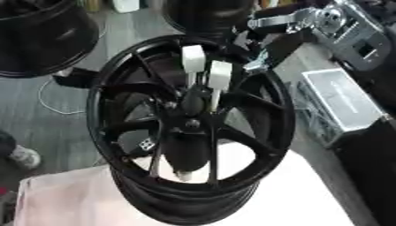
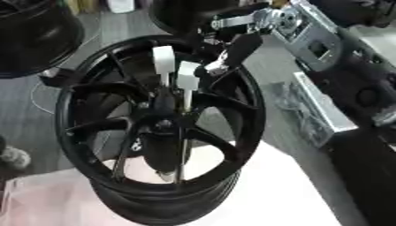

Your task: Pull the pin out of the wheel hub.

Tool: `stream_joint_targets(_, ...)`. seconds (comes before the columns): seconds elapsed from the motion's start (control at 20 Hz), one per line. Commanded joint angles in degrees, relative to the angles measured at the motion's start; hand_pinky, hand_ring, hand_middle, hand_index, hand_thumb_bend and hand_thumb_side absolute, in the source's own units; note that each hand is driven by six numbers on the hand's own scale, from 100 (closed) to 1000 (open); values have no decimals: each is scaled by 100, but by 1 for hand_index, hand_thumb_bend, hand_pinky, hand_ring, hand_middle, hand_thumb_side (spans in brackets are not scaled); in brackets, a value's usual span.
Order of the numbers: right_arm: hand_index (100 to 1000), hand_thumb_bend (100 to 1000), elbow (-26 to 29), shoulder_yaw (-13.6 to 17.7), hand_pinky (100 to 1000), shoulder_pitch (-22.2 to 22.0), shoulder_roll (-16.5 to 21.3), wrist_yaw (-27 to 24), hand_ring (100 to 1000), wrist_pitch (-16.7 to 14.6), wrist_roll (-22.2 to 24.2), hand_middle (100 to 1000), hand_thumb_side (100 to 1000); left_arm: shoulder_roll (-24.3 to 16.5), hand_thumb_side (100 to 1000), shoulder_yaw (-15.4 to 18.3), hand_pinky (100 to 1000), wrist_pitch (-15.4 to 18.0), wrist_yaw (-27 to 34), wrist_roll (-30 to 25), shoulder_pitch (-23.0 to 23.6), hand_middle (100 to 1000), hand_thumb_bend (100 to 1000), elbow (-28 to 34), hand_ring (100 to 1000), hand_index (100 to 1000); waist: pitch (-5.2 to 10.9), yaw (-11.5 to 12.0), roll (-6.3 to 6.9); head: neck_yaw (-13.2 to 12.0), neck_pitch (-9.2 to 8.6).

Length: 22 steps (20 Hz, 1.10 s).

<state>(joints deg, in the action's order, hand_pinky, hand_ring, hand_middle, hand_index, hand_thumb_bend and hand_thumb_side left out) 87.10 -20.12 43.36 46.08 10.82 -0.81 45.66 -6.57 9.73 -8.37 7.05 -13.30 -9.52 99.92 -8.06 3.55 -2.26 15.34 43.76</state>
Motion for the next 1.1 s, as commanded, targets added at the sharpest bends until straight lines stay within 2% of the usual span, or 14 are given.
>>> stream_joint_targets(0.05,930,400,5,33,375,113,74,22,356,-12,48,758,543,-107,865,13,610,9,-26,-18,-27,670,505,68,620,779,105,4,6,-2,36)
stream_joint_targets(0.4,928,399,-282,-154,369,264,-225,221,352,-37,162,757,548,-100,866,11,610,8,-27,-26,-29,670,505,70,620,778,98,3,20,16,36)
stream_joint_targets(1.1,902,385,-670,-240,348,348,-456,824,340,-186,250,742,523,-92,866,13,610,7,-24,-37,-32,670,504,71,621,778,90,3,26,37,36)
